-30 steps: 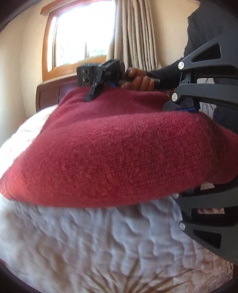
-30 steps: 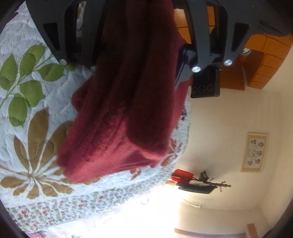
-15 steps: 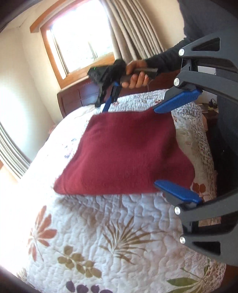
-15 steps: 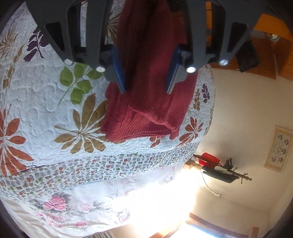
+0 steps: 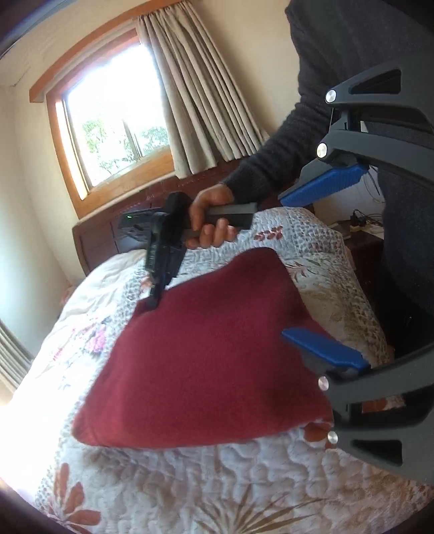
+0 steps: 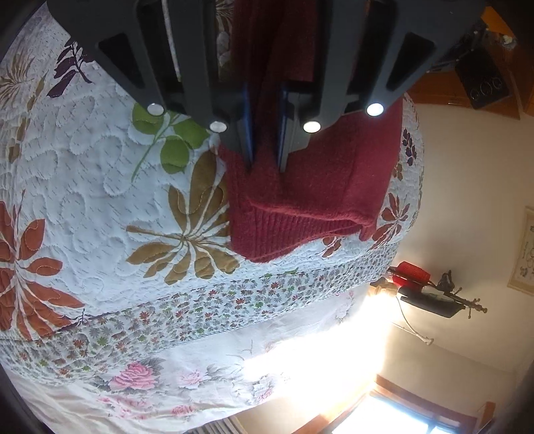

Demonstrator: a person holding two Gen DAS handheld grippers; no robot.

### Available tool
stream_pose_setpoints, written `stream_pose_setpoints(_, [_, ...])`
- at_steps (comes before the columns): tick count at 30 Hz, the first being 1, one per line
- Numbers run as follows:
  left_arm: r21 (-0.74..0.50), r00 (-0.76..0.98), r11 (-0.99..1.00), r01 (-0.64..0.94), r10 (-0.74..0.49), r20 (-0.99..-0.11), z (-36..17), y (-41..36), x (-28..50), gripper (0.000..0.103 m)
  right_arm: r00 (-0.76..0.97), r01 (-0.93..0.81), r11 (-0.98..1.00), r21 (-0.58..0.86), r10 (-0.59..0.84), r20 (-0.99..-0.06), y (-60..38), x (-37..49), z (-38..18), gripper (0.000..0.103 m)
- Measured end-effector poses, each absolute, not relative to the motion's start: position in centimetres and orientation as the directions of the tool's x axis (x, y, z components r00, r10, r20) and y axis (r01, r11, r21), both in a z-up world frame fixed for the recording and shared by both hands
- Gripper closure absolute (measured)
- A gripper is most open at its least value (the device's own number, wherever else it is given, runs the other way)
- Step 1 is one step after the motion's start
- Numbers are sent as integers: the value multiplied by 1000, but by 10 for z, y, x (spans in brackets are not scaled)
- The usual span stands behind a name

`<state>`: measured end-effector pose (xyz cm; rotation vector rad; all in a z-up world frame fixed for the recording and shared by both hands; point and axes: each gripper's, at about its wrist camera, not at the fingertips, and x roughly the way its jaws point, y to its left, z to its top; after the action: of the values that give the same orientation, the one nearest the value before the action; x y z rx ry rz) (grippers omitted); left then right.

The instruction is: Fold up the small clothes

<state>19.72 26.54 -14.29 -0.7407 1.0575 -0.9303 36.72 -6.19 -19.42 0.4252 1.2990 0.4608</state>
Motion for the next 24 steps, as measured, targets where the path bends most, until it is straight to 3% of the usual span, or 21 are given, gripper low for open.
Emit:
stream_pose_setpoints(4, [-903, 196, 381, 198, -918, -344, -176, 280, 247, 27, 271, -153, 863, 482, 505, -819, -58, 336, -151, 83])
stream_pose_setpoints(8, [-920, 137, 367, 135, -927, -350, -213, 267, 273, 29, 231, -276, 813, 513, 574, -786, -30, 284, -123, 83])
stream_pose_setpoints(12, [-903, 124, 403, 147, -914, -387, -223, 253, 274, 29, 137, -309, 872, 379, 435, -890, -11, 256, -171, 103])
stream_pose_setpoints(14, [-904, 116, 410, 120, -910, -398, -229, 246, 270, 33, 126, -257, 885, 388, 428, -895, -25, 256, -195, 103])
stream_pose_setpoints(17, [-895, 134, 425, 138, -903, -409, -210, 249, 261, 34, 136, -211, 881, 422, 454, -880, -33, 250, -184, 103])
stream_pose_setpoints(20, [-897, 149, 365, 248, -930, -337, -175, 262, 232, 33, 185, -210, 875, 436, 474, -861, -36, 234, -154, 101])
stream_pose_setpoints(24, [-882, 93, 385, 273, -923, -375, -184, 259, 205, 32, 184, -170, 883, 437, 464, -867, -35, 214, -157, 101])
